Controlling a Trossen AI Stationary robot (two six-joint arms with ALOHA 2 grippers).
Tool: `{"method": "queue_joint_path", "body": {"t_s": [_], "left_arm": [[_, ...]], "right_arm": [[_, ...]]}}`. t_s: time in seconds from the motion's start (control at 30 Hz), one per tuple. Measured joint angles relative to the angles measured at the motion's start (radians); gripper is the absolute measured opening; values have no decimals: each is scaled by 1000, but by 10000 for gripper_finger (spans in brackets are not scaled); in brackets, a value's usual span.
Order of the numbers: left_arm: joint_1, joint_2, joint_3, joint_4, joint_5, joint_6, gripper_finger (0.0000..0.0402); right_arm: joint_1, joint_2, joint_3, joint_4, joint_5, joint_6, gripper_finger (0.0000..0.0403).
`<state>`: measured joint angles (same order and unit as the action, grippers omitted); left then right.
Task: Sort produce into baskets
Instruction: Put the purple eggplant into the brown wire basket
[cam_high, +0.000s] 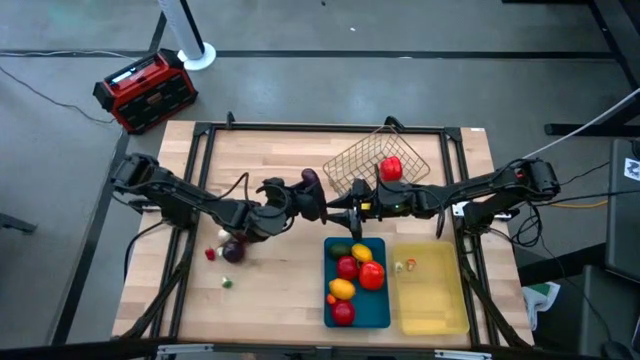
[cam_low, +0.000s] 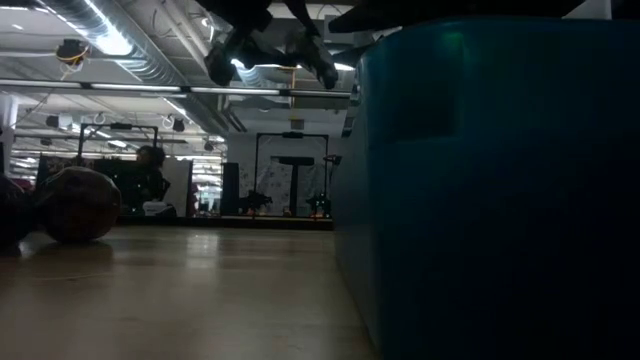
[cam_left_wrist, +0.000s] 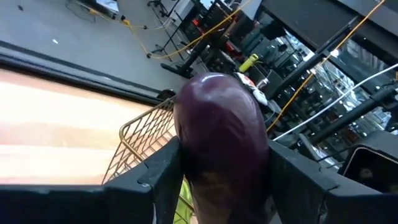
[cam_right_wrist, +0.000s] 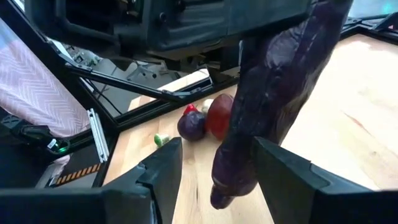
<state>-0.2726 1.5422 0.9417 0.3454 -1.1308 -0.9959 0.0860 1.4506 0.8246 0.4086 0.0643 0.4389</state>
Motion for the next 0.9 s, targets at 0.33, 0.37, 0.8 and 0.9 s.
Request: {"method": "queue_joint_path", "body": {"t_s": [0.33, 0.37, 0.8, 0.9], "left_arm": [[-13, 1, 0, 0, 10, 82, 201], [-16, 1, 0, -4, 12, 88, 201], [-37, -2, 4, -17, 22, 72, 201], [-34, -2, 4, -8, 23, 59, 201]], "right_arm": [[0, 5, 0, -31, 10, 0, 198], [0, 5, 0, -41, 10, 0, 198], [-2, 7, -1, -116, -1, 2, 198], [-2, 7, -2, -78, -22, 2, 198]]}}
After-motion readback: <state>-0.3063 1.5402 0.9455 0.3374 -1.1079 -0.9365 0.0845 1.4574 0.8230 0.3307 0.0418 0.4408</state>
